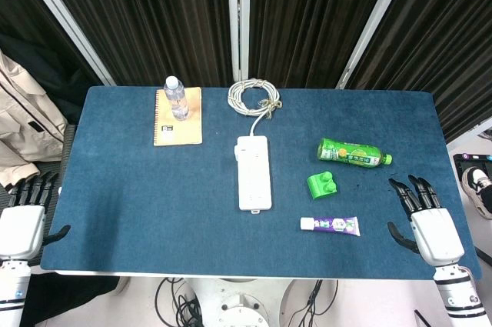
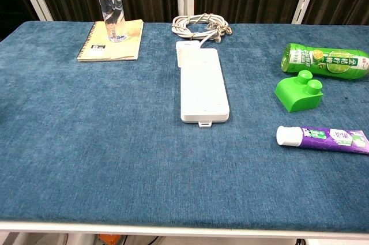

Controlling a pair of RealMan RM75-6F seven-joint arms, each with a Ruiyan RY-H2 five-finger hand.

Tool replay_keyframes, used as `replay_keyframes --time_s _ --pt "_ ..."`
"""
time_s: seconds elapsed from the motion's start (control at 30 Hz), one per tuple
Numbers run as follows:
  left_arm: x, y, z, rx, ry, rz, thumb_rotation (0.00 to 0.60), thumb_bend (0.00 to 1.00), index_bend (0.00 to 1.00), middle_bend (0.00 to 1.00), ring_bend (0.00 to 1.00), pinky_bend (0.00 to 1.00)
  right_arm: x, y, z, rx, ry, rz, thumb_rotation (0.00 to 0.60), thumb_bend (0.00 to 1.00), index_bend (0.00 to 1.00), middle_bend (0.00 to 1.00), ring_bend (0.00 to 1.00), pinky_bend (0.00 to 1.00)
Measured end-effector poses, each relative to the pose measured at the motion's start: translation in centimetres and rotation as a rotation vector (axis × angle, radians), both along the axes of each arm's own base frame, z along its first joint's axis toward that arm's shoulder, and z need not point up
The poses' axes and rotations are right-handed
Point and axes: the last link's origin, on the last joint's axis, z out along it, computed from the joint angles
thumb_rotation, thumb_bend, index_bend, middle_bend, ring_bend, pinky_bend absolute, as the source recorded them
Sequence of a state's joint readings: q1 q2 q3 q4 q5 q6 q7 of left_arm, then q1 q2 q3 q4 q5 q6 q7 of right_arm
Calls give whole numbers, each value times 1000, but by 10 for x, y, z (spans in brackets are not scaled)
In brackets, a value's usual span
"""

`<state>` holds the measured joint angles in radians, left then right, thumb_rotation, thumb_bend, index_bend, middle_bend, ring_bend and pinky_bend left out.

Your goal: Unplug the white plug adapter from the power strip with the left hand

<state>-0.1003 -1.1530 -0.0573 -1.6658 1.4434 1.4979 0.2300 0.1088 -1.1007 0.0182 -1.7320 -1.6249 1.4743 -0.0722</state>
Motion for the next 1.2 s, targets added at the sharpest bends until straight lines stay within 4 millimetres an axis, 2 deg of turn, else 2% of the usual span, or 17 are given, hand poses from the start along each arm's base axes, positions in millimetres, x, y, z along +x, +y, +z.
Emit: replay_keyframes --time_s 0.37,0.5,0.57,0.7,0.87,1.03,1.2 --pt "3 6 -2 -8 -6 -31 600 118 42 58 0 0 7 -4 -6 47 -10 17 600 266 45 142 0 32" --pt "13 21 -6 -32 -14 -81 600 117 58 66 0 0 15 -11 -17 131 -64 47 600 266 45 127 0 21" --pt "20 32 -9 -57 -21 -115 600 117 76 81 0 9 20 -18 -25 181 -64 67 600 266 42 75 0 1" --pt "47 64 -19 -130 -54 -225 600 117 160 163 0 78 35 -37 -49 306 -16 113 600 266 7 37 0 0" --pt "91 108 -41 -250 -93 -366 600 119 182 168 3 118 64 -70 -94 502 22 177 600 265 0 5 0 0" --pt "142 153 -83 -400 -92 -493 600 125 206 172 12 102 105 -104 -143 632 14 228 600 266 0 0 0 0" --pt "185 196 -121 -484 -76 -555 600 135 210 172 12 106 130 -125 -174 679 -1 252 600 274 0 0 0 0"
